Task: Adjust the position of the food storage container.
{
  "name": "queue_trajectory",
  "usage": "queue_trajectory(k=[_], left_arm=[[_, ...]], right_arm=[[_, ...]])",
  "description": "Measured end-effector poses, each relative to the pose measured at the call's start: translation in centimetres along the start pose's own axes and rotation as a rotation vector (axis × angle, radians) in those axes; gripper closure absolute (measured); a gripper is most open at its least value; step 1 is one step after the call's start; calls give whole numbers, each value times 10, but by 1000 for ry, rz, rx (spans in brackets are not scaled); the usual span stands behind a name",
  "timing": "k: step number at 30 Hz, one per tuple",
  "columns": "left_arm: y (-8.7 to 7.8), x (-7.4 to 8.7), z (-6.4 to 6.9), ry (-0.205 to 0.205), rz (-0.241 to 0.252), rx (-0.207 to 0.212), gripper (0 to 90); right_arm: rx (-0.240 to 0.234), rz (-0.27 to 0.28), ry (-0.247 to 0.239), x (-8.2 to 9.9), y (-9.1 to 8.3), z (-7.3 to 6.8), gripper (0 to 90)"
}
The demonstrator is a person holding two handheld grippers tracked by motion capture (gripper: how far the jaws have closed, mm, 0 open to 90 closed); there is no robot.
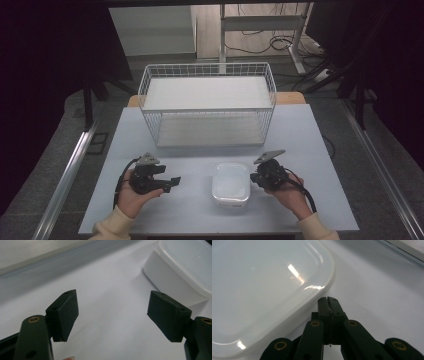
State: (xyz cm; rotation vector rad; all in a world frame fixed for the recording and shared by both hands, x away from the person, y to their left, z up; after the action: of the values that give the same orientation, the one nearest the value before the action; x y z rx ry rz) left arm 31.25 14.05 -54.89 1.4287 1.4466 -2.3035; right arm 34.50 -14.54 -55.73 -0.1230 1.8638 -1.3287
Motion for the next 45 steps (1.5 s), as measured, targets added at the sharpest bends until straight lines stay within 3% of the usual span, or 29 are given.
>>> queue_trajectory(k=[6,11,17,20,25,30,33,34,39,42,45], left_arm=[[-1,1,-2,-6,1,-3,241],[0,1,-2,-3,-2,-4,241],[0,1,-1,-4,0,-5,241],[0,1,-1,-3,-1,-5,241],[-1,1,-2,-4,2,-7,241],[-3,1,-3,-12,8,-7,241],[-3,0,-3,-17,12,-7,240],[-3,0,-3,-18,14,-7,240],[-4,-1,-4,-20,20,-11,240],[-5,-1,-5,-21,22,-11,240],[-4,-2,-5,-24,25,-10,241]], right_arm=[[-26,-18,-48,-4,12,-17,891],[-46,-30,-43,0,10,-22,891],[-101,-56,-74,14,8,-40,891],[-98,-58,-89,15,8,-44,891],[-90,-50,-84,14,5,-41,891],[-33,23,-32,12,-10,-20,890],[-46,79,7,11,-18,-12,889],[-61,104,23,10,-21,-12,855],[-142,237,107,-2,-29,-10,444],[-170,284,141,-7,-32,-8,348],[-186,307,160,-8,-35,-8,310]])
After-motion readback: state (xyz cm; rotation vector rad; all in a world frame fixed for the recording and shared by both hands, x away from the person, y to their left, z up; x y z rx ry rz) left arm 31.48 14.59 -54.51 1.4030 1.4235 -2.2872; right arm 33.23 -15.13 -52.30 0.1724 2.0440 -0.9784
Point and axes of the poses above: each handheld gripper's, and its own axes: y roughly forward along the jaws, x roughly out of its underside, z roughly to its right, the point moved 9 cm from there along y, roughly forward along the jaws, and after that the axes turned 8 degrees about y, right-handed, at the moved point
